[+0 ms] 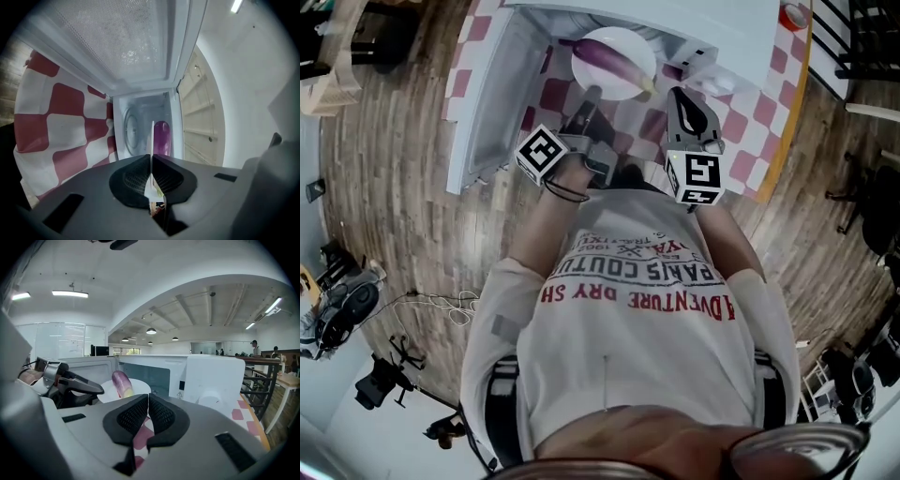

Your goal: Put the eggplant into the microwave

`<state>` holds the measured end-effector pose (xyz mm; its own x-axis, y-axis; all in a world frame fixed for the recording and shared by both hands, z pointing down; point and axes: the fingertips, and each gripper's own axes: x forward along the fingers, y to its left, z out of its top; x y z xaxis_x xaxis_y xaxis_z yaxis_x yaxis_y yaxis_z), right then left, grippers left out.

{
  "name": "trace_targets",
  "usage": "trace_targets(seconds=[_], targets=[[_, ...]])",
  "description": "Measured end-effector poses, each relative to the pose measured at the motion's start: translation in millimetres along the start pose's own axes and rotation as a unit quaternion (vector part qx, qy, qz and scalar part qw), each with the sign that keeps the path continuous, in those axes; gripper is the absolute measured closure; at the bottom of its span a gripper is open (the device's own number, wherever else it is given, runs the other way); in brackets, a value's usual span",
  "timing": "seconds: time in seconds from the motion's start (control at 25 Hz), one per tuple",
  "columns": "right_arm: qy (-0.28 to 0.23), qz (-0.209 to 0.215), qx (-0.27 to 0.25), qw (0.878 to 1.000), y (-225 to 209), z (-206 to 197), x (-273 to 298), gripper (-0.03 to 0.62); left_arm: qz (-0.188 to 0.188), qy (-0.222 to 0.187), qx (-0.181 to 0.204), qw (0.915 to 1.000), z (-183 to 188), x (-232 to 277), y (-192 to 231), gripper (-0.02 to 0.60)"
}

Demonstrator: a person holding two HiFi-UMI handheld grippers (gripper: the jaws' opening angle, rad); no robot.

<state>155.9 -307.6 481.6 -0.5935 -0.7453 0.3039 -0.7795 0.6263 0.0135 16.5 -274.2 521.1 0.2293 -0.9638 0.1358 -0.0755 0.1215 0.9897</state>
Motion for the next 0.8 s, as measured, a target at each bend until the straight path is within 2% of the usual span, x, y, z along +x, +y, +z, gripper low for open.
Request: trace_targets(seconds=[0.12, 0.6, 0.8], targets=[[0.006, -0.008, 0.007, 1.0, 1, -3, 15, 0.566, -0.001, 0.005, -0.01, 0.9999, 7, 13, 5, 0.546], [0.04, -0.01, 0.036, 0.999, 6, -17, 53, 0.566, 0.039, 0.007, -0.026, 0.9989, 41, 55, 54, 0.548], [0.052, -0.006, 0.039, 0.998, 8, -24, 61, 0.566, 0.048, 0.009, -0.022, 0.9986, 50, 74, 61, 0.548]])
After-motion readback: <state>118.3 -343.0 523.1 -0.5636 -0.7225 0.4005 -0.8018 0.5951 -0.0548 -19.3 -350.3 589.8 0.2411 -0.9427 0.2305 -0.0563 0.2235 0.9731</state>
